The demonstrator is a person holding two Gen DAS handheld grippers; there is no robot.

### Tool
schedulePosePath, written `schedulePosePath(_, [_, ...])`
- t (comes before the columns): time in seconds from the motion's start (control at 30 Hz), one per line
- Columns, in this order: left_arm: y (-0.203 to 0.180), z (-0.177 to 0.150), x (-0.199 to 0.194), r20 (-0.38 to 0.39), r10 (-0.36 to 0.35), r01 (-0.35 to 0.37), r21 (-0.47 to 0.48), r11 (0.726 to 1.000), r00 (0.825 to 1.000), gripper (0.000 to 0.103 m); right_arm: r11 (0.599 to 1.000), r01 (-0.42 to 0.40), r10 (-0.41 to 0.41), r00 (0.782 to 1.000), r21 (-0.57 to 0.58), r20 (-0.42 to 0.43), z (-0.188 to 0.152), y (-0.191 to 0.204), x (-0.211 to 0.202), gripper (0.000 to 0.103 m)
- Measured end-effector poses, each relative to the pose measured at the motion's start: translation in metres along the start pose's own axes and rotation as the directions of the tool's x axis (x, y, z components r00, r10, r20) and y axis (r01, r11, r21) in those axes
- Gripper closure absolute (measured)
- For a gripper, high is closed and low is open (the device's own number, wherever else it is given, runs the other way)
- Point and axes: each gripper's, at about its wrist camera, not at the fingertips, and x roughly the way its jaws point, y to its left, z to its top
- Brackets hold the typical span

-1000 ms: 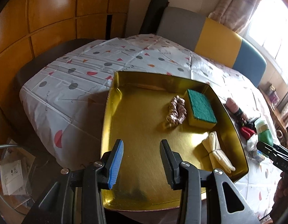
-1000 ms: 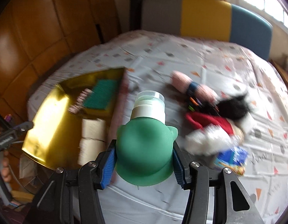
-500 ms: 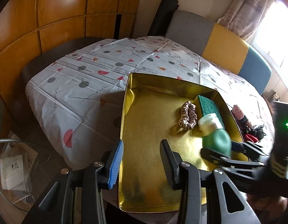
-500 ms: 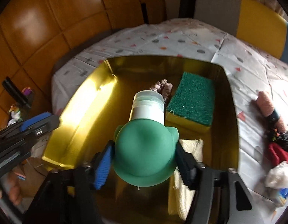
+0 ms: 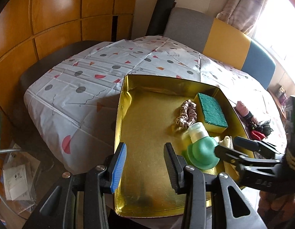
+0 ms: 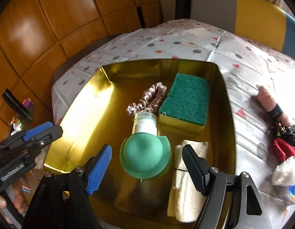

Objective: Organize soft objects
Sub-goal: 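Lower the green bottle into the tray and open the right gripper, then withdraw the right gripper from the tray toward the remaining items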

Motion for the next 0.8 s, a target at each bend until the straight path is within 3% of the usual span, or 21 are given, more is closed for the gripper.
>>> schedulePosePath(0.5, [-0.026, 0.001, -0.012, 0.018, -0.005, 0.004, 0.084, 0.996, 1.0, 0.063, 0.993, 0.066, -0.079, 0.988, 0.097, 0.134, -0.01, -0.05, -0.074, 0.022])
schedulePosePath(0.8, [-0.042, -0.004, -0.013, 0.011, -0.009, 0.007, 0.133, 0.991, 1.0, 0.063, 0.978, 0.113, -0.142, 0.977, 0.176, 0.159, -0.023, -0.09, -0.098, 0.021])
